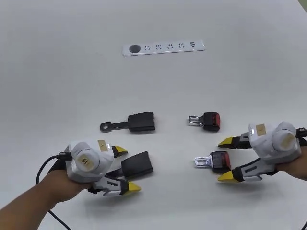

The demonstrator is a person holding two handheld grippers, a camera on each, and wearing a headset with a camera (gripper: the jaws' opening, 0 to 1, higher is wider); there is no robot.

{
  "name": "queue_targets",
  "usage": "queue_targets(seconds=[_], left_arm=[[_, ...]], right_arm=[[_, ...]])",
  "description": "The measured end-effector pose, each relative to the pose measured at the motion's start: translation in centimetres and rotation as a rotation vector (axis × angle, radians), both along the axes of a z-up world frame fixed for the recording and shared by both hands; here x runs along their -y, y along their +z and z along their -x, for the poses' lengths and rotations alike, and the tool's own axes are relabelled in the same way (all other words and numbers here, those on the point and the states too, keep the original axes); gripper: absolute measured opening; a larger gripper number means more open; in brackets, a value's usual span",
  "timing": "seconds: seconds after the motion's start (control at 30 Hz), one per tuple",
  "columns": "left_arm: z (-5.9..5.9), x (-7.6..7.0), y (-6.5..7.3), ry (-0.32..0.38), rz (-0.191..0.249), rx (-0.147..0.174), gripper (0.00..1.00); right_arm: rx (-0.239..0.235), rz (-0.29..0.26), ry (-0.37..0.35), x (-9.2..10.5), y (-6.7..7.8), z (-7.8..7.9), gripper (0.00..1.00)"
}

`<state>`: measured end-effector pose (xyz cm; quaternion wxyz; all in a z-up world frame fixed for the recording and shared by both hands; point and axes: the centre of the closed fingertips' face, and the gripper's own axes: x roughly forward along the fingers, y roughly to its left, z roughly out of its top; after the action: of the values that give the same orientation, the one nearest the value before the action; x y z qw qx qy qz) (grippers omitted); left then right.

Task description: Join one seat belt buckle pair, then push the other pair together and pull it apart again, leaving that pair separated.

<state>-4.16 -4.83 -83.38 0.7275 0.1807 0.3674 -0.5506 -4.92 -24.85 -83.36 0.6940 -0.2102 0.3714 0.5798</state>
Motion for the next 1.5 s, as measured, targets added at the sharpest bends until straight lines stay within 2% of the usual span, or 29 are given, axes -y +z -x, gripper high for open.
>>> queue_targets(seconds=[0.03, 0.07, 0.13, 0.2, 0.23, 0.3, 0.4, 0.47, 0.5, 0.53, 0.73, 0.83, 0.97, 1.2, 1.5], left_arm=[[-0.09, 0.09, -0.03, 0.0, -0.001, 0.002, 0.63], [-0.11, 0.15, -0.17, -0.008, -0.008, 0.012, 0.61], [-0.17, 0.35, -0.39, -0.042, -0.019, 0.046, 0.57], [0.28, 0.43, -0.58, -0.072, -0.027, 0.046, 0.52], [0.02, 0.52, -0.52, -0.085, -0.026, 0.071, 0.47], [-0.09, 0.31, -0.72, -0.102, -0.045, 0.092, 0.43], [-0.2, 0.18, -0.74, -0.105, -0.052, 0.097, 0.4], [-0.19, 0.09, -0.79, -0.115, -0.053, 0.113, 0.38], [-0.26, 0.01, -0.77, -0.126, -0.059, 0.127, 0.37], [-0.14, 0.09, -0.7, -0.125, -0.057, 0.115, 0.37], [0.42, 0.11, -0.62, -0.214, -0.052, 0.113, 0.35], [0.53, 0.13, -0.46, -0.281, -0.064, 0.111, 0.34], [0.52, 0.05, -0.35, -0.329, -0.08, 0.106, 0.34], [0.47, 0.03, -0.34, -0.364, -0.089, 0.102, 0.34], [0.19, -0.08, -0.5, -0.366, -0.094, 0.093, 0.34]], right_arm=[[0.001, 0.013, 0.016, 0.13, -0.21, 0.13, 0.57], [0.024, 0.007, 0.035, -0.02, -0.24, -0.19, 0.56], [0.006, 0.012, 0.02, 0.03, -0.33, -0.18, 0.54], [0.001, 0.009, 0.017, -0.06, -0.35, -0.24, 0.53], [0.006, 0.011, 0.022, -0.05, -0.4, -0.3, 0.52], [0.021, 0.022, 0.031, 0.11, -0.59, -0.52, 0.5], [0.022, 0.022, 0.035, -0.01, -0.47, -0.5, 0.45], [0.048, 0.03, 0.057, 0.01, -0.6, -0.54, 0.39], [0.043, 0.025, 0.058, -0.05, -0.55, -0.45, 0.38], [0.04, 0.023, 0.056, -0.12, -0.44, -0.41, 0.38], [0.063, 0.015, 0.091, 0.03, -0.43, -0.32, 0.36], [0.063, -0.004, 0.097, 0.1, -0.35, -0.33, 0.36], [0.065, -0.019, 0.104, -0.05, -0.21, -0.24, 0.36], [0.062, -0.059, 0.093, -0.1, -0.03, -0.17, 0.35], [0.064, -0.1, 0.08, -0.31, 0.24, -0.09, 0.35]])
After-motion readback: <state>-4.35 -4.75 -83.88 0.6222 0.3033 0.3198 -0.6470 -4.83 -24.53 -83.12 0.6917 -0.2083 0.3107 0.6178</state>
